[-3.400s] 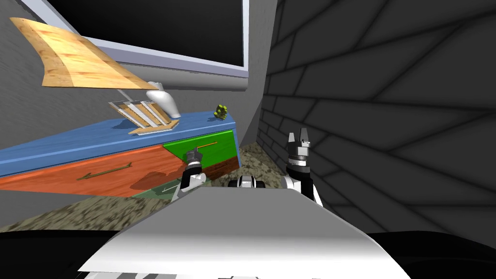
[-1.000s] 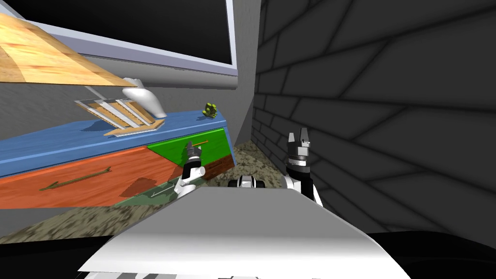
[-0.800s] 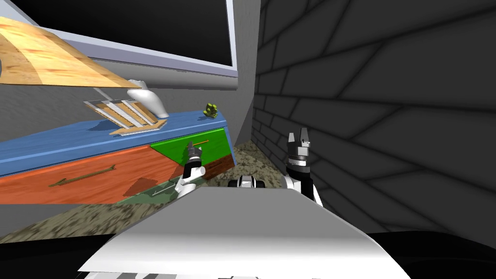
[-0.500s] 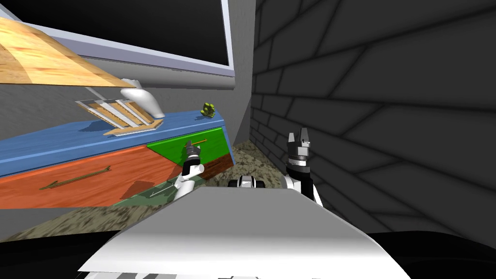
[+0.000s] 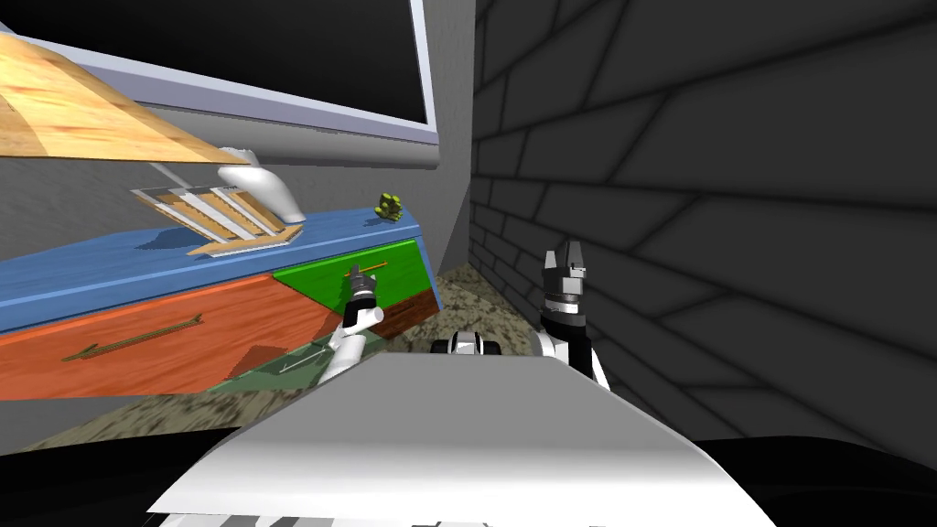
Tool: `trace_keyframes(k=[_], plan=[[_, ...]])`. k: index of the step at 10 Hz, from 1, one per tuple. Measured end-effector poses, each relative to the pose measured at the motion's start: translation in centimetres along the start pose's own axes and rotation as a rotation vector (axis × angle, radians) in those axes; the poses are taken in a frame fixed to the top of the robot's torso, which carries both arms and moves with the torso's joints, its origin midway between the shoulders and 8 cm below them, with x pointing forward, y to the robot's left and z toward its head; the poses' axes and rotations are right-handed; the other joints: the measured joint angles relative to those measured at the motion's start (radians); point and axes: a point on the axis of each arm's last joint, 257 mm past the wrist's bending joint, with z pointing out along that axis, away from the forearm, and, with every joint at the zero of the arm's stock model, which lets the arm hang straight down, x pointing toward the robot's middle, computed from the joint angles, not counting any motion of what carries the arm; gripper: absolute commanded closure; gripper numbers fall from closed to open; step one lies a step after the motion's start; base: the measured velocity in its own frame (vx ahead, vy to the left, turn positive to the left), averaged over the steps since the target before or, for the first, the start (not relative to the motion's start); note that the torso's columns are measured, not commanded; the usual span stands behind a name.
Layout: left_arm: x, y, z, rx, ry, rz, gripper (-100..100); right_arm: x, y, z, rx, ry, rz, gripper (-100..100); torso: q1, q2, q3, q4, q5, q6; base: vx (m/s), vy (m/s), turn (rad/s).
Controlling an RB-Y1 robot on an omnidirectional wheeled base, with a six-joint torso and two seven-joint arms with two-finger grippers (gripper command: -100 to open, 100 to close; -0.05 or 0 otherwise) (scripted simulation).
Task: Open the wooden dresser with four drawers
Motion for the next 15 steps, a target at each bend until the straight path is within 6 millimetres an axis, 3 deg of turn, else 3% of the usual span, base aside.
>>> trace_keyframes(k=[1, 3, 4, 6, 7, 9, 11, 13, 15], plan=[[-0.3, 0.7, -0.4, -0.016, -0.008, 0.001, -100, 0.0, 0.0, 0.0, 0.000, 0.000, 0.000, 0, 0.001, -0.002, -0.001, -0.001, 0.001, 0.000, -0.086, -0.026, -0.190], [-1.4, -0.5, 1.7, 0.016, -0.020, 0.004, -100, 0.0, 0.0, 0.0, 0.000, 0.000, 0.000, 0, -0.001, 0.000, 0.000, 0.001, -0.001, 0.001, -0.073, -0.039, -0.039], [-2.0, 0.2, 2.0, 0.003, -0.030, 0.008, -100, 0.0, 0.0, 0.0, 0.000, 0.000, 0.000, 0, 0.000, -0.003, -0.002, -0.001, 0.000, 0.000, -0.069, -0.053, -0.156], [-3.8, -0.8, 3.7, 0.020, -0.057, 0.011, -100, 0.0, 0.0, 0.0, 0.000, 0.000, 0.000, 0, 0.000, -0.003, -0.002, 0.001, -0.002, 0.002, -0.071, -0.037, -0.053], [-4.2, -0.3, 4.0, 0.007, -0.068, 0.013, -100, 0.0, 0.0, 0.0, 0.000, 0.000, 0.000, 0, 0.002, -0.004, -0.002, -0.001, 0.000, 0.000, -0.087, -0.048, -0.137], [-5.6, -2.0, 5.6, 0.032, -0.093, 0.013, -100, 0.0, 0.0, 0.0, 0.000, 0.000, 0.000, 0, 0.000, -0.001, -0.001, 0.002, -0.003, 0.002, -0.064, -0.033, -0.060], [-6.0, -1.4, 6.2, 0.024, -0.108, 0.016, -100, 0.0, 0.0, 0.0, 0.000, 0.000, 0.000, 0, 0.002, -0.005, -0.003, -0.001, 0.001, 0.000, -0.039, -0.034, -0.079], [-7.7, -2.6, 7.5, 0.041, -0.140, 0.010, -100, 0.0, 0.0, 0.0, 0.000, 0.000, 0.000, 0, 0.001, -0.002, -0.001, 0.003, -0.005, 0.002, -0.066, -0.038, -0.051], [-8.6, -2.1, 7.6, 0.027, -0.162, 0.015, -100, 0.0, 0.0, 0.0, 0.000, 0.000, 0.000, 0, 0.002, -0.004, -0.003, -0.001, 0.000, 0.000, -0.031, -0.018, -0.061]])
